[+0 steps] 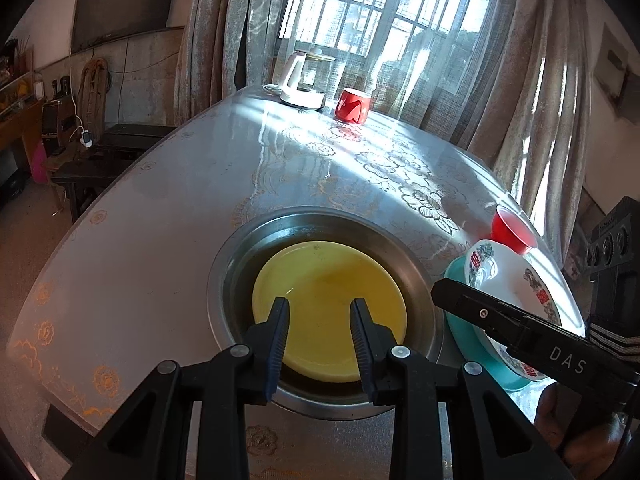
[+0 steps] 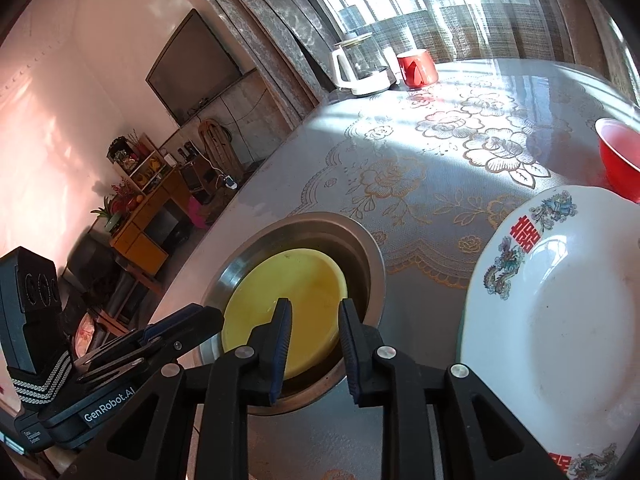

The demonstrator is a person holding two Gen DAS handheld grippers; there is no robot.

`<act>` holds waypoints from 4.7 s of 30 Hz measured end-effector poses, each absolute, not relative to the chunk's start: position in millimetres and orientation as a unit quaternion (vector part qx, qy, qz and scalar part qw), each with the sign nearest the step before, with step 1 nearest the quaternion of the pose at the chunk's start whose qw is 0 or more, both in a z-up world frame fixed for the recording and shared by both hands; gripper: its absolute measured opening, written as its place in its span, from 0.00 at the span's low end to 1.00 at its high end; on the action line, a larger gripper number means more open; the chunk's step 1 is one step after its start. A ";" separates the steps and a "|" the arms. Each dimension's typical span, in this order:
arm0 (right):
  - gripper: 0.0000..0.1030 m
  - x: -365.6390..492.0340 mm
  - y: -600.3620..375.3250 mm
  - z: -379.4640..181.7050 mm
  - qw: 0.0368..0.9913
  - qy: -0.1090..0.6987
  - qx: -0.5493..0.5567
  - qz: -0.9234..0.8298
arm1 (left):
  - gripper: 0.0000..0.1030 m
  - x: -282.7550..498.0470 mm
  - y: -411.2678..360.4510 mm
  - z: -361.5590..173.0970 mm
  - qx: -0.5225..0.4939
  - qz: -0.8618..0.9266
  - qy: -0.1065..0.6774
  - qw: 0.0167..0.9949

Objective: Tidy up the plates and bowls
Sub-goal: 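Withdraw the left gripper up from the nested bowls, then move the left gripper to the red plastic bowl and grasp its rim, then lift the red bowl with the left gripper and carry it over the steel bowl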

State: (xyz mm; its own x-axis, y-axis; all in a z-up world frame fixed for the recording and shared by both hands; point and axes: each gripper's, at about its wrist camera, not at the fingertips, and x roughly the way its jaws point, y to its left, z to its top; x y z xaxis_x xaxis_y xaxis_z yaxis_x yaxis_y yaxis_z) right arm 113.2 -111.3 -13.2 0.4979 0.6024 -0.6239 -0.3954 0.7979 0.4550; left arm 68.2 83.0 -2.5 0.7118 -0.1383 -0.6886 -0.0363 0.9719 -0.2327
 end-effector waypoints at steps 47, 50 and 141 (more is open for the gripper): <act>0.29 129.4 -371.9 -6.6 0.886 0.353 0.298 0.046 | 0.41 159.5 -110.2 13.1 0.000 -0.169 0.420 0.892; 0.29 139.8 -382.5 -7.3 0.887 0.353 0.297 0.034 | 0.41 175.0 -124.4 14.1 -0.003 -0.168 0.427 0.889; 0.13 151.6 -220.5 9.3 0.878 0.379 0.214 0.201 | 0.15 130.5 -21.5 30.3 -0.142 -0.108 0.379 0.908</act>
